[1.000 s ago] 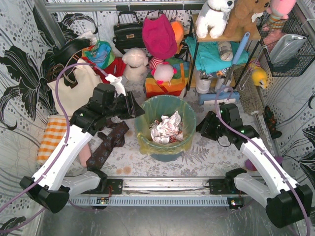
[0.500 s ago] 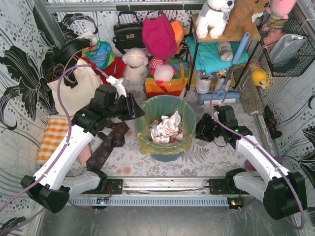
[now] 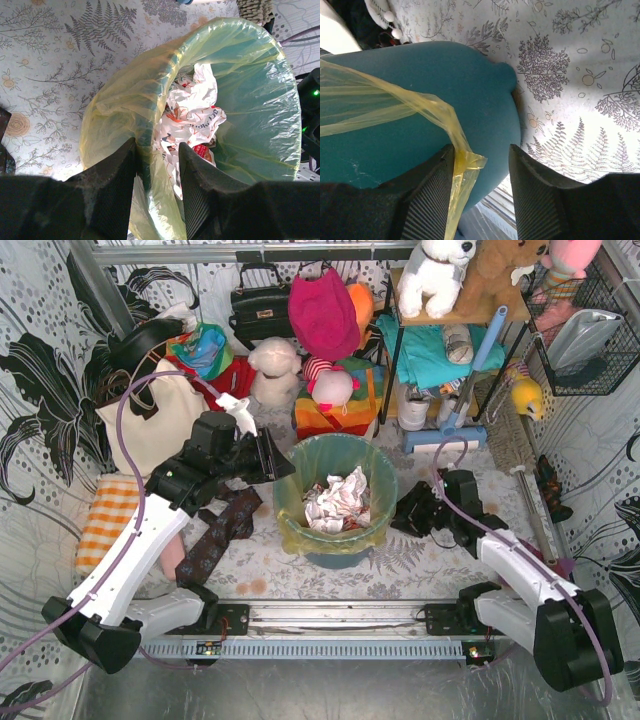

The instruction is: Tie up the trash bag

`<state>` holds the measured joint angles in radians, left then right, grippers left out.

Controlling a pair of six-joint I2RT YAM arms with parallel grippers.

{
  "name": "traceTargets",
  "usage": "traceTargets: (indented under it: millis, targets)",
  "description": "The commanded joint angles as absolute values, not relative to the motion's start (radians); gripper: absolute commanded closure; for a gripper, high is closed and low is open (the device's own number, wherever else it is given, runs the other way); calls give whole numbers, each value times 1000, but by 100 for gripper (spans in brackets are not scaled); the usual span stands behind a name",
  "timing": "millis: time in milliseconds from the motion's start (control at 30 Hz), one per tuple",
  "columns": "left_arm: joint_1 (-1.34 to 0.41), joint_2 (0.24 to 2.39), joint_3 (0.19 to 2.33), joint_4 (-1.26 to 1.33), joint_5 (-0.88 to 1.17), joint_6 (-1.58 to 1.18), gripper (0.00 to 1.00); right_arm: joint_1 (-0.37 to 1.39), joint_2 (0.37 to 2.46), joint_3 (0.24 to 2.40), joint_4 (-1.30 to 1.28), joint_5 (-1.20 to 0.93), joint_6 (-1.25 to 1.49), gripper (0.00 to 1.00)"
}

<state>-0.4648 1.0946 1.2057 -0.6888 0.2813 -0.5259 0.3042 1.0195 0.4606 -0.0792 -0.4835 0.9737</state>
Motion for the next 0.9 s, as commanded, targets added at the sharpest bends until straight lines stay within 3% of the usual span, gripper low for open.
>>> traceTargets:
  millis: [0, 133, 367, 700, 867]
  targets:
    - [-469, 1088, 1200, -632, 303, -539, 54, 295, 963, 350, 168, -538, 1194, 54]
    - [-469, 1080, 1189, -622, 307, -548, 55, 294, 921, 256, 316, -526, 1349, 58]
    - [-469, 1072, 1186, -620, 307, -556, 56, 295, 855, 215, 358, -523, 1435, 62]
    - [-469, 1066, 1181, -613, 308, -572, 59, 294, 815, 195, 362, -520, 1464, 98]
    - [-470, 1068, 1181, -614, 309, -573, 60, 295, 772, 214, 311, -501, 1455, 100]
